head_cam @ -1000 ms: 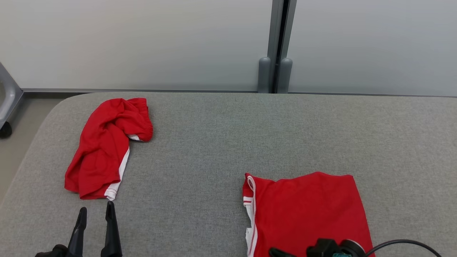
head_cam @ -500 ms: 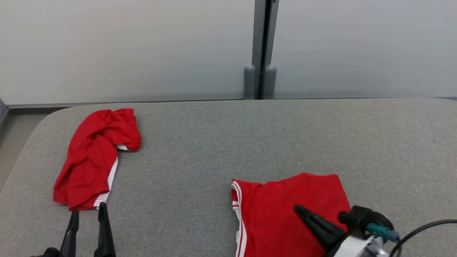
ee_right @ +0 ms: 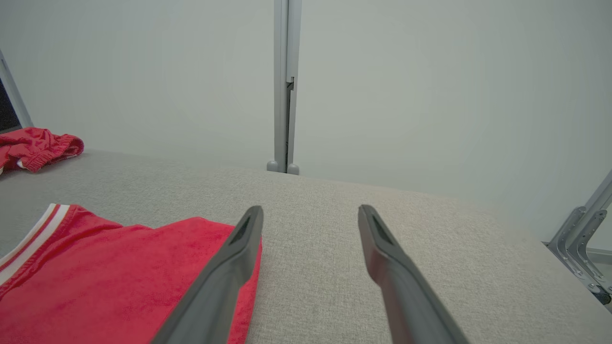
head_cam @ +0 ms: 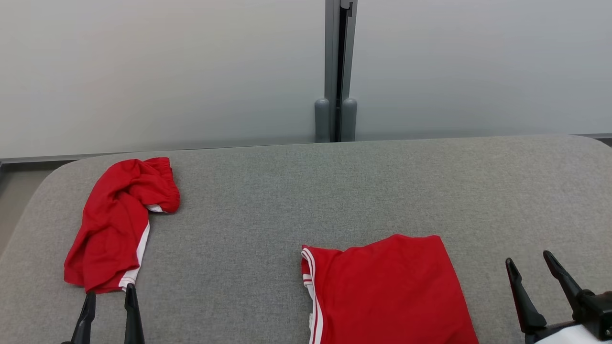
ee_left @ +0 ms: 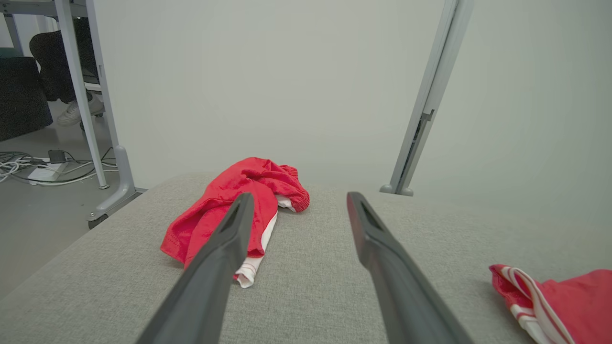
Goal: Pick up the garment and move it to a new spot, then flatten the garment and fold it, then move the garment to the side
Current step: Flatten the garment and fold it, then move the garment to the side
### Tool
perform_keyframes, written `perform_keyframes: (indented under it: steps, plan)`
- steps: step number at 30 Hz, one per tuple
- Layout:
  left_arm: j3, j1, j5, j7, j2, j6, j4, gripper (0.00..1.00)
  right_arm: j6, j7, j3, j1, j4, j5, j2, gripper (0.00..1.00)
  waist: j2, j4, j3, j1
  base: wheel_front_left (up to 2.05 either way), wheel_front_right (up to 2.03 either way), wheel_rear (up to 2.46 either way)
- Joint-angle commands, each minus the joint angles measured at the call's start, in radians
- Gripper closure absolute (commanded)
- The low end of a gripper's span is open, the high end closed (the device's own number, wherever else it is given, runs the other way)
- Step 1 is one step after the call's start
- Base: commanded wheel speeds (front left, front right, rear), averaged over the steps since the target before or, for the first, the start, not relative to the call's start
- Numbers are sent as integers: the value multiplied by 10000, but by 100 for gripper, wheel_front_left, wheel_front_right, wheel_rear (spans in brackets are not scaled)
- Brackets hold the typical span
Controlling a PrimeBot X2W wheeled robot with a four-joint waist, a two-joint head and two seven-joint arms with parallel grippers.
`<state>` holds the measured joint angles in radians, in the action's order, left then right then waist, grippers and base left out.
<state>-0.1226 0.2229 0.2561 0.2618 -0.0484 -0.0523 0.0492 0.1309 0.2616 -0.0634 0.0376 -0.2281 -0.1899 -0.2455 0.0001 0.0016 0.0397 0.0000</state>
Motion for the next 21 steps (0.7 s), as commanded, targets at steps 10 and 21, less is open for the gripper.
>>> perform_keyframes:
  steps: [10,21]
  plan:
    - [49,100,-132,41,-39,-229,401,0,-3,49,663,385,-280,265,952,0,-1,165,-8,0,0,0,0]
    - [441,-282,-159,41,-42,-270,288,0,-3,-1630,-1665,-1699,-2693,-1999,-133,0,-1,514,-613,0,0,0,0]
